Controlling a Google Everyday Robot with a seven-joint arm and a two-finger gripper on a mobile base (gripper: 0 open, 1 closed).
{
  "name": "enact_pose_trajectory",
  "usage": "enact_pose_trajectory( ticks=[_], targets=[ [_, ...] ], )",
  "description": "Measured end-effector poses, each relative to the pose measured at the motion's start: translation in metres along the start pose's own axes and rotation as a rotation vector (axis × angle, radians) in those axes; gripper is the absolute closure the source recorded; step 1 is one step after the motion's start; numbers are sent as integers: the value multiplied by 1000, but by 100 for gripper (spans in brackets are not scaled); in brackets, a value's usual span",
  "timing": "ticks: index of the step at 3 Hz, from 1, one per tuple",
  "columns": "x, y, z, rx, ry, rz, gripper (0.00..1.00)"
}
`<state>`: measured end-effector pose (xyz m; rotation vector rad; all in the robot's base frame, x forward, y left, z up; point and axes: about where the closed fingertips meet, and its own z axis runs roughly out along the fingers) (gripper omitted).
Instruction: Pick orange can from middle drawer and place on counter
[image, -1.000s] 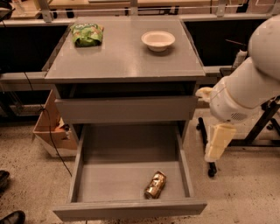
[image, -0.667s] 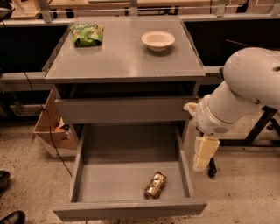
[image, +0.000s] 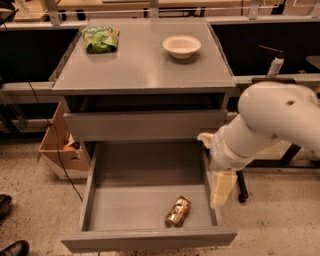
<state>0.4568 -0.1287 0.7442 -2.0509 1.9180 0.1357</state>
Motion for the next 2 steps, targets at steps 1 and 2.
enact_pose_trajectory(
  ticks=[1,2],
  targets=[
    [-5,5,65,-15,-50,-59,0],
    [-12,1,123,-8,-112,-126,0]
  ],
)
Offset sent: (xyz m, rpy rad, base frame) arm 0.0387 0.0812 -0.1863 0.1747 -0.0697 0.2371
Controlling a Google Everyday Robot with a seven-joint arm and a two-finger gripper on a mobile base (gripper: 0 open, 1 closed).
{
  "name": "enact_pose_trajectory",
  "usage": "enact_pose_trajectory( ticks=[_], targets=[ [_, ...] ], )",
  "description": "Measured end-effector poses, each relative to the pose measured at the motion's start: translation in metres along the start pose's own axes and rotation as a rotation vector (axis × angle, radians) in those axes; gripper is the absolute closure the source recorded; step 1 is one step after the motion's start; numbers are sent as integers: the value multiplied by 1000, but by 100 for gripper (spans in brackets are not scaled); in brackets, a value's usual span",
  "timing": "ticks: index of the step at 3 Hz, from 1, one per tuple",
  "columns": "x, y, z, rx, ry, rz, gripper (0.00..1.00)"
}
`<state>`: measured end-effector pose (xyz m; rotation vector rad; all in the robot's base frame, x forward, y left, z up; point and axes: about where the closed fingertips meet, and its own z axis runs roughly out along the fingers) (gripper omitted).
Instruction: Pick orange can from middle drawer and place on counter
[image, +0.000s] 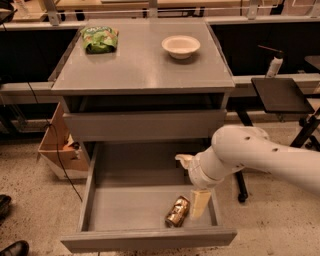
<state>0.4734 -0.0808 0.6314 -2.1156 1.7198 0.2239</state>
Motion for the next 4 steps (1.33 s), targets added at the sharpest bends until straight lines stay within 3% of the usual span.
enact_pose_trajectory(
  ticks=[2,3,4],
  targets=[
    [-6,-40,114,29,-105,-127,0],
    [-11,-53,151,19,-133,-158,0],
    [-11,-51,154,14,-137,-156,0]
  ],
)
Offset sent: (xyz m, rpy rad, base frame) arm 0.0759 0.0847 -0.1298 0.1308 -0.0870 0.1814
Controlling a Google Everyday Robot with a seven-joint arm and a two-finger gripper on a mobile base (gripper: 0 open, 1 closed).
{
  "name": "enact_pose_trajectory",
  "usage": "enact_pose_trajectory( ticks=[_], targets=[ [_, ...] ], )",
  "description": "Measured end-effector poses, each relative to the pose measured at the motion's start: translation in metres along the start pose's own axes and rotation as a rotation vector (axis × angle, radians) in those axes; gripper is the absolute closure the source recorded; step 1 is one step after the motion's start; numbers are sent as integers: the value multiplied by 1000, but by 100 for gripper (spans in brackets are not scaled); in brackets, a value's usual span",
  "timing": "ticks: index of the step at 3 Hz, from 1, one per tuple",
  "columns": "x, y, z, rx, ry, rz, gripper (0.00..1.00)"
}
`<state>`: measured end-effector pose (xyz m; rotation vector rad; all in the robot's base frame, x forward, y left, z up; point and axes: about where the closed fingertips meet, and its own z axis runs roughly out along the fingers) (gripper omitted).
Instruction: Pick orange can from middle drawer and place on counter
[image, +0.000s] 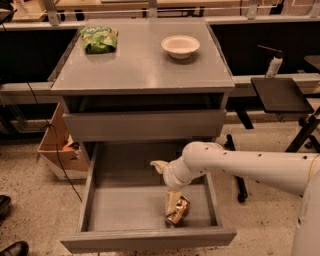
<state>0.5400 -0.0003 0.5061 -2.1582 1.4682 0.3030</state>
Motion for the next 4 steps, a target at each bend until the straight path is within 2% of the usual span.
enact_pose_trajectory(
  ticks=[1,2,3,4],
  targets=[
    [4,2,6,21,4,-17,0],
    [18,-2,13,61,33,-50,0],
    [33,-4,22,65,59,-91,0],
    [44,1,35,38,73,-137,0]
  ],
)
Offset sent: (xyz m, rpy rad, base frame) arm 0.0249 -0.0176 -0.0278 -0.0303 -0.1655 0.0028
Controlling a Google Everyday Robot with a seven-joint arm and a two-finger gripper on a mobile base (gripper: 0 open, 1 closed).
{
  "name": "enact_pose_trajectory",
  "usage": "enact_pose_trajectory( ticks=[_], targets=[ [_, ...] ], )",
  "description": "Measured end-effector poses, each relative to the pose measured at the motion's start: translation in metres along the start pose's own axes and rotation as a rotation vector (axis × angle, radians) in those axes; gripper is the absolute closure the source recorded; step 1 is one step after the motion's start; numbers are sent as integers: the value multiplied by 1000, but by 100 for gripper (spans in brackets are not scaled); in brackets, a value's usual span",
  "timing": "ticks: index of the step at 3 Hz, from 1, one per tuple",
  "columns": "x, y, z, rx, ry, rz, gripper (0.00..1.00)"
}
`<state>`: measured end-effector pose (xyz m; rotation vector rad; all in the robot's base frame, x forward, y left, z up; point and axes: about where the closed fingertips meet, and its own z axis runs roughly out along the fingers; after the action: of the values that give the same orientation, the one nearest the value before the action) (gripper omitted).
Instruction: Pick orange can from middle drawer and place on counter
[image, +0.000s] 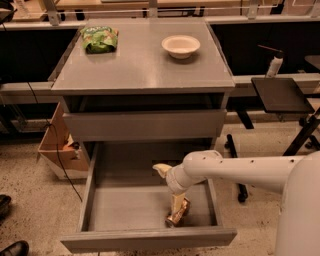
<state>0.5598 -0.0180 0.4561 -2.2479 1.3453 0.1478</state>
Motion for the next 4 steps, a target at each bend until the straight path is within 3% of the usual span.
enact_pose_trajectory(
  ticks=[2,4],
  targets=[
    [8,28,19,-105,40,-119,0],
    [27,49,26,-186,73,-190,0]
  ],
)
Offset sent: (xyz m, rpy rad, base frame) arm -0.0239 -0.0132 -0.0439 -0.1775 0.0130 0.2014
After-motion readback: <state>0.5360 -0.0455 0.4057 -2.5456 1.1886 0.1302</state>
